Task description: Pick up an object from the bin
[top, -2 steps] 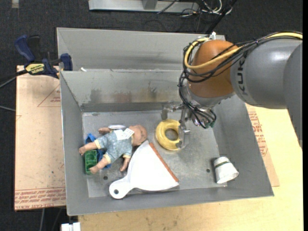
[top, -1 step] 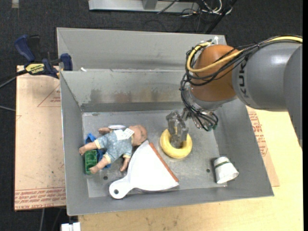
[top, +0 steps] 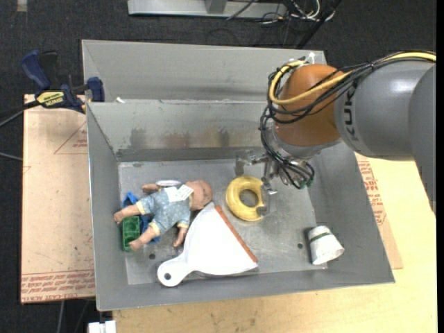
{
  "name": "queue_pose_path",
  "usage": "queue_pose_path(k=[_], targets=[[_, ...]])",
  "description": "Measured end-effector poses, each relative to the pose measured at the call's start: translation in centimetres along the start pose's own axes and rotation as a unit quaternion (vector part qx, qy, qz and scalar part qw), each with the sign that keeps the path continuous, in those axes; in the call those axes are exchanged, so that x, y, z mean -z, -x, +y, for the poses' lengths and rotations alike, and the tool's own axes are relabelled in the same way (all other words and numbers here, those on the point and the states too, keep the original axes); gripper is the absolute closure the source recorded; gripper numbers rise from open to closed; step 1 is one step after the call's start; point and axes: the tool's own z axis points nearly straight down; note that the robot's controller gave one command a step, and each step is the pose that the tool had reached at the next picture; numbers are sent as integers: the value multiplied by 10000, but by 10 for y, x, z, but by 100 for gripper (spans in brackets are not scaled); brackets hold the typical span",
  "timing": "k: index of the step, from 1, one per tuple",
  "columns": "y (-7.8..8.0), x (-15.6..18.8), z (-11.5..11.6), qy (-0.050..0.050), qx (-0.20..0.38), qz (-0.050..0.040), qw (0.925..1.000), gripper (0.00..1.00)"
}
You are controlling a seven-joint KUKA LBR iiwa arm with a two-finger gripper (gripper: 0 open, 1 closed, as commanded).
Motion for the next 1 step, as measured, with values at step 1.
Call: queue_pose_path(k=[1], targets=[[0,0,0,0,0,0,10000,0]])
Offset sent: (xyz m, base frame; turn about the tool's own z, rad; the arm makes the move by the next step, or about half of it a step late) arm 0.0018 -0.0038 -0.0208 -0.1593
